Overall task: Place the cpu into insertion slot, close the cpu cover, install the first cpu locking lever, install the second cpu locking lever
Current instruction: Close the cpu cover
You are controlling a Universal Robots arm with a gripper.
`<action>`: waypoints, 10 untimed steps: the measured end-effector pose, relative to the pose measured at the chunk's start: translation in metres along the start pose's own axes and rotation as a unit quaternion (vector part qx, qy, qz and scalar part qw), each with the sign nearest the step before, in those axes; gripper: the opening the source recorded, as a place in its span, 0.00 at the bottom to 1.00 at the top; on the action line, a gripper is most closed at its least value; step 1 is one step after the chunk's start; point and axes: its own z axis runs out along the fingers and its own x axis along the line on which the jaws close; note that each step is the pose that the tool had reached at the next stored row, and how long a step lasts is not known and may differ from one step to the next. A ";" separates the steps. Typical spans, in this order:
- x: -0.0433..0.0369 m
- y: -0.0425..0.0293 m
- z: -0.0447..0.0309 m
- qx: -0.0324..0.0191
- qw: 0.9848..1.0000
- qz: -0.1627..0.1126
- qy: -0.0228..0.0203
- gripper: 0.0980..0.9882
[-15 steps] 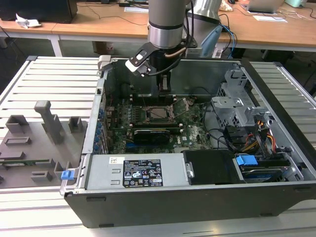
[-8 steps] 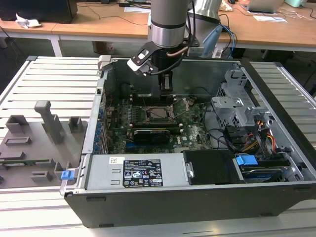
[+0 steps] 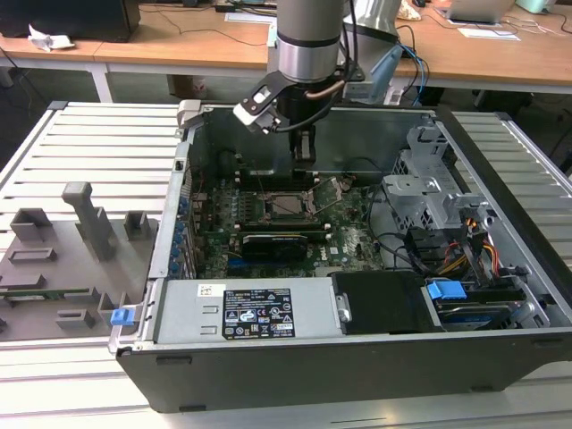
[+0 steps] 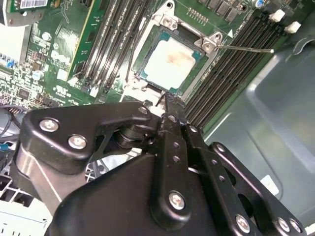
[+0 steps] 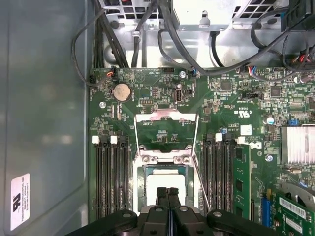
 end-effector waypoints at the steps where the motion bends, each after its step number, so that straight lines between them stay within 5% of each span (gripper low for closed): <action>1: 0.0000 0.0009 0.0001 0.000 1.000 0.000 0.000 0.01; 10: 0.0002 0.0195 0.0008 0.000 1.000 0.000 0.000 0.01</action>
